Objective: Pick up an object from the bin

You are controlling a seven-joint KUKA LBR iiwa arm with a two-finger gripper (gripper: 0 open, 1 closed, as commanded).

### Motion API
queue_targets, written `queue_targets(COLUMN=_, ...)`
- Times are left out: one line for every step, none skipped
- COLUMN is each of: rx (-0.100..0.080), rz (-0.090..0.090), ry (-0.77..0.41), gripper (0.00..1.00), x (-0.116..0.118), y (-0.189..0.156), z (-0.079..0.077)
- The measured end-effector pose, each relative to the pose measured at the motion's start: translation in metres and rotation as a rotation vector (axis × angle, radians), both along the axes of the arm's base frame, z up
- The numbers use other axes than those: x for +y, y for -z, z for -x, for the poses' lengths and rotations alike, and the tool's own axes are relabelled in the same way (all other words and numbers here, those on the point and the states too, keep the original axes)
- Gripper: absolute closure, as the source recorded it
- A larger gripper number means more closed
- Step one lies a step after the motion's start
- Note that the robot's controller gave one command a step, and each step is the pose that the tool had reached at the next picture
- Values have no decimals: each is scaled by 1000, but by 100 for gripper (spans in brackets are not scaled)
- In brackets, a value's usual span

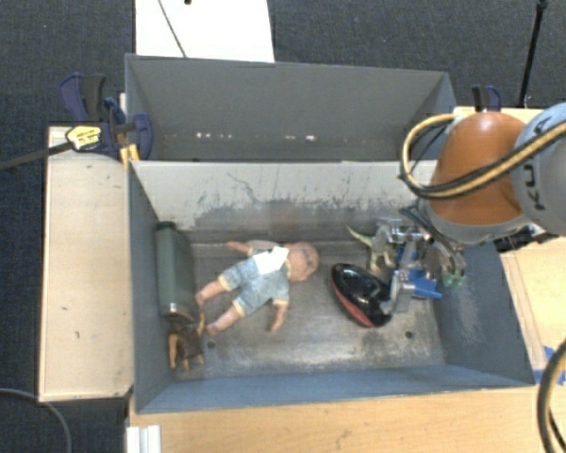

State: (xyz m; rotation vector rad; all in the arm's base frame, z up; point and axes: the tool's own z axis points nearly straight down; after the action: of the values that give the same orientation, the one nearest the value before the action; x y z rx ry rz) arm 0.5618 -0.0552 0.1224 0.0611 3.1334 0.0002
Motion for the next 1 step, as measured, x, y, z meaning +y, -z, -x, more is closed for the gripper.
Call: queue_targets(rx=8, rz=0, ry=62, gripper=0, x=9, y=22, z=0)
